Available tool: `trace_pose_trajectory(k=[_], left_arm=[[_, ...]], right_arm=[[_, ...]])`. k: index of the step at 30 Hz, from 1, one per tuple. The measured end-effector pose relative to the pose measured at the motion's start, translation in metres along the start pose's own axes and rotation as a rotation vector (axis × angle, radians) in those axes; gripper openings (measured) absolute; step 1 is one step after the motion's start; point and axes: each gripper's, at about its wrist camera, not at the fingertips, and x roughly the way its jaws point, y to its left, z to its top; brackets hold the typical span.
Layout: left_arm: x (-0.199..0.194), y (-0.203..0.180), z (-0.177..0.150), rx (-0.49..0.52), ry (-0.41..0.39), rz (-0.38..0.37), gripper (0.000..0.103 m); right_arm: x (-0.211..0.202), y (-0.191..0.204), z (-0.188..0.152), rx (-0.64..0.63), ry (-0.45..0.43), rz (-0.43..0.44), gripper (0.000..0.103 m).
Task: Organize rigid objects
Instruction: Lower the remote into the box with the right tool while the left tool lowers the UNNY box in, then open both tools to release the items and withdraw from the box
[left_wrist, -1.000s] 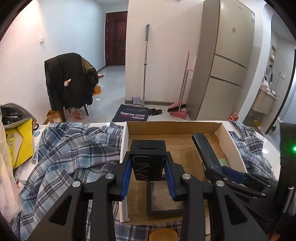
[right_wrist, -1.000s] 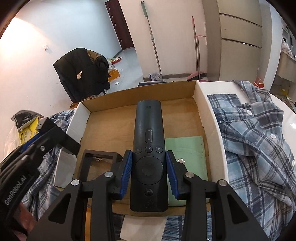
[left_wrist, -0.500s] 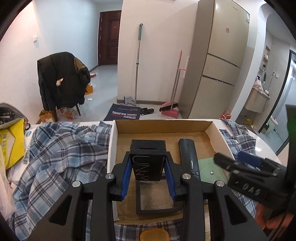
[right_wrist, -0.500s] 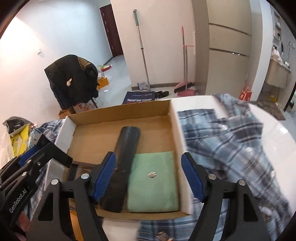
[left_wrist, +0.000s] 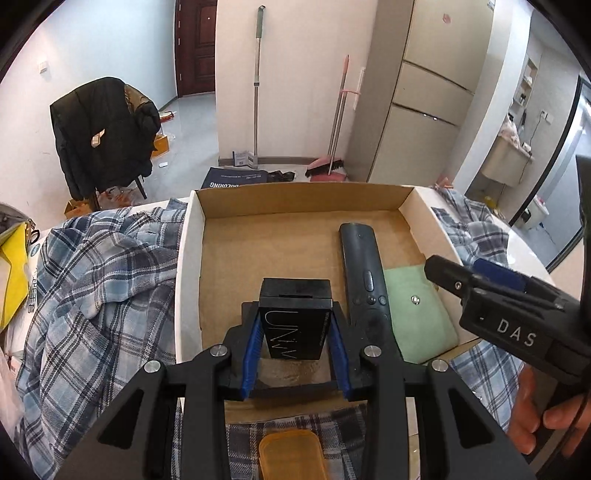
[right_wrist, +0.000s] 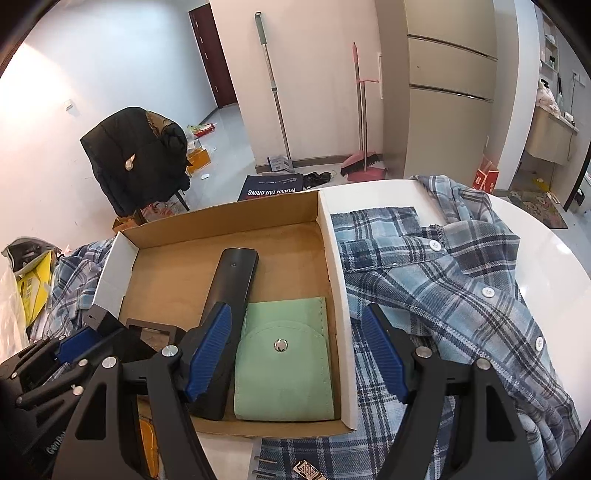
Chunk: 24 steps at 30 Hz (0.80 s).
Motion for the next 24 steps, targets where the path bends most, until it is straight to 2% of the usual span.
trace_pose_trajectory(k=[5, 6, 7, 8, 9, 18, 24], left_arm=[[0.002, 0.000, 0.001, 0.008, 0.013, -0.016, 0.036], [0.003, 0.000, 0.001, 0.008, 0.013, -0.020, 0.041], [0.004, 0.001, 0.001, 0.002, 0.013, -0.020, 0.048], [0.004, 0.001, 0.001, -0.007, 0.010, -0.016, 0.070], [0.004, 0.002, 0.001, -0.016, -0.004, -0.013, 0.083], [-0.011, 0.019, 0.006, -0.086, -0.061, -0.020, 0.084], [-0.043, 0.018, 0.011, -0.052, -0.178, 0.040, 0.084]], right_arm=[[0.001, 0.001, 0.000, -0.006, 0.005, -0.005, 0.072], [0.000, 0.001, -0.001, -0.007, 0.006, -0.005, 0.072], [0.001, 0.002, -0.001, -0.008, 0.007, -0.005, 0.072], [0.001, 0.002, -0.001, -0.009, 0.008, -0.006, 0.072], [0.001, 0.002, -0.001, -0.009, 0.008, -0.006, 0.072], [-0.004, -0.003, 0.002, 0.005, -0.006, -0.009, 0.072], [-0.021, 0.001, 0.007, -0.002, -0.041, 0.004, 0.072]])
